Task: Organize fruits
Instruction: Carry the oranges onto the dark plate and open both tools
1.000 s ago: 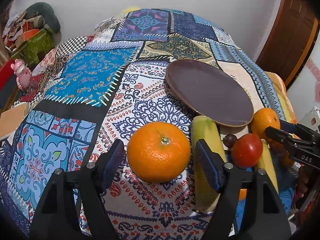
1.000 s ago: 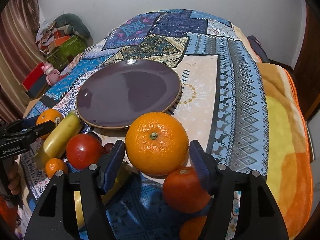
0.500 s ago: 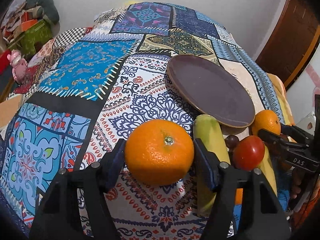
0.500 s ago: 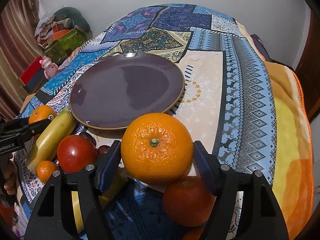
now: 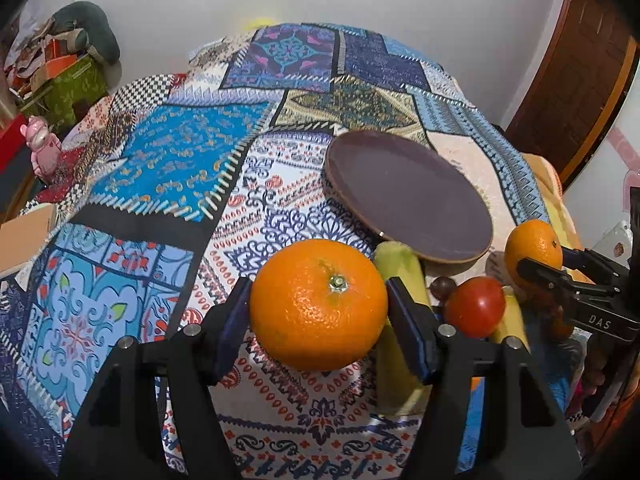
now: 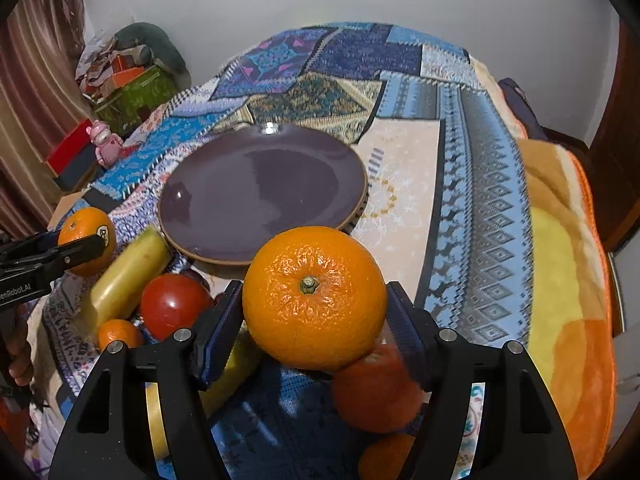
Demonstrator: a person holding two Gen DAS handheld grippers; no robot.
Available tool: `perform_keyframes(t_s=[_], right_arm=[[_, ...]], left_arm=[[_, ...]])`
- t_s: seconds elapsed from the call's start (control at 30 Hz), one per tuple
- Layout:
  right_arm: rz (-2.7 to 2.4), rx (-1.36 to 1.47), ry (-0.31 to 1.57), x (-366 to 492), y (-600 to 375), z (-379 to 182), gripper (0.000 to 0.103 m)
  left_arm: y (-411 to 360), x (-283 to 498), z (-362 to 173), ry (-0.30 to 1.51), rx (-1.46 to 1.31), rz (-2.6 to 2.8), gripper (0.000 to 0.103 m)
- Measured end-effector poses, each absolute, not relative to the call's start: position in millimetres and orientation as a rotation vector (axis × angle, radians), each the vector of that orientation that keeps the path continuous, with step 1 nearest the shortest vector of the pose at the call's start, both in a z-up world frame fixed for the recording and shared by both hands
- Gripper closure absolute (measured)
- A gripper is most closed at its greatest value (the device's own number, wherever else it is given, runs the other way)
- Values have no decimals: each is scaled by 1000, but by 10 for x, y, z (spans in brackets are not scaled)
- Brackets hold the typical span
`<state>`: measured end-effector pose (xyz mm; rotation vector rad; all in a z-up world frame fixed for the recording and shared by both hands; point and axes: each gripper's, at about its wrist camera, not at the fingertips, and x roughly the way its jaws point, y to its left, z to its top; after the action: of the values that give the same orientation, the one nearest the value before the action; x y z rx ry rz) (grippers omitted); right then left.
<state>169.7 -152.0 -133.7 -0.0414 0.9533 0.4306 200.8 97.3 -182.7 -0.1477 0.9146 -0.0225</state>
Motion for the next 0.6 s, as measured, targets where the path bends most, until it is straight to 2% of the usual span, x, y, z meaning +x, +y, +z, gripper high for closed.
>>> perform_keyframes(t_s=[0.6], right_arm=[[414,-41,793,1961,-1536,-786,36]], left_arm=[[673,2301,-1155,787,-85,-72,37]])
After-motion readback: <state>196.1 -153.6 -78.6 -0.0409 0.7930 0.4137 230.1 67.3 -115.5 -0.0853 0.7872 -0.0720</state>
